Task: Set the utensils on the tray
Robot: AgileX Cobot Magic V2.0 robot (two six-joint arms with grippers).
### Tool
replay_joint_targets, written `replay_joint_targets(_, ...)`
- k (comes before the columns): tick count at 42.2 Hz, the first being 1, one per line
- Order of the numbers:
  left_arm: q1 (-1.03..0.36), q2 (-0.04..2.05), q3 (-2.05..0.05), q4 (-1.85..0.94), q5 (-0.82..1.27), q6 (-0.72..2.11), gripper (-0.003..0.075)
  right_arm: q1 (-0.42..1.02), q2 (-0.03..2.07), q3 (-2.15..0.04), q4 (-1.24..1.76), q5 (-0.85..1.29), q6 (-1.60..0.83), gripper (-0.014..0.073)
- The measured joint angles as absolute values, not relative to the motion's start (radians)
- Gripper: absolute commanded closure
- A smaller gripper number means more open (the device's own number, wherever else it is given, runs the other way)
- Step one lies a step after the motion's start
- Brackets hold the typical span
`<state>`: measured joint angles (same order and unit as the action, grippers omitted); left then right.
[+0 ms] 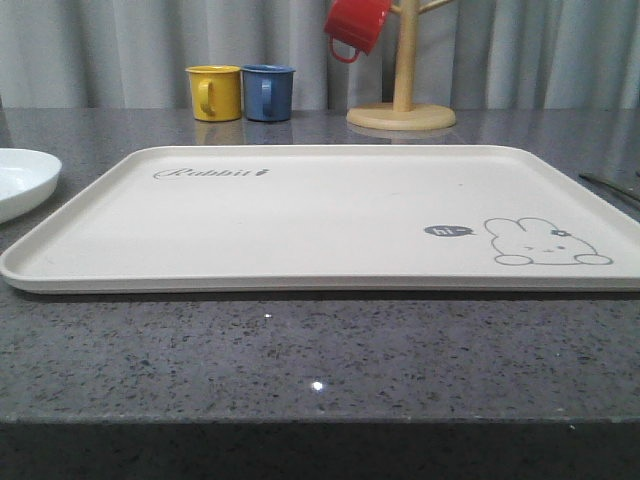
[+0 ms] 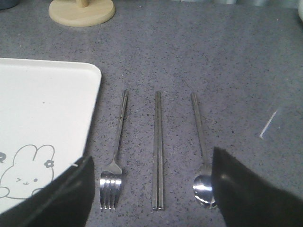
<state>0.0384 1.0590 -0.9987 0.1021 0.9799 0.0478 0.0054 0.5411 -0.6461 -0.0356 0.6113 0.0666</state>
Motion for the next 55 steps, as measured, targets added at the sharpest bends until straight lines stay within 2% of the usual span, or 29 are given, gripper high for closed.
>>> replay_joint_targets(11,0.285,1.234,-1.091,-0.145,0.977,0.237,0.0206,0.005,0.541,-0.646,-0.036,0.611,0.067,0.0051)
replay_joint_targets(18,0.384,1.338,-1.090,-0.298,0.933,0.324,0.0206,0.005,0.541,-0.646,-0.036,0.611,0.067,0.0051)
replay_joint_targets(30,0.400,1.494,-1.090,-0.388,0.857,0.339,0.0206,0.005,0.541,-0.646,-0.036,0.611,0.067,0.0051)
replay_joint_targets(46,0.400,1.564,-1.092,-0.465,0.828,0.386,0.0210,0.005,0.541,-0.646,-0.036,0.611,0.067,0.0051)
replay_joint_targets(51,0.400,1.565,-1.092,-0.466,0.828,0.390,0.0270,0.005,0.541,-0.646,-0.036,0.611,0.067,0.0051)
replay_joint_targets(55,0.400,1.565,-1.092,-0.467,0.830,0.392,0.0371,0.005,0.541,-0.646,-0.036,0.611,0.067,0.0051)
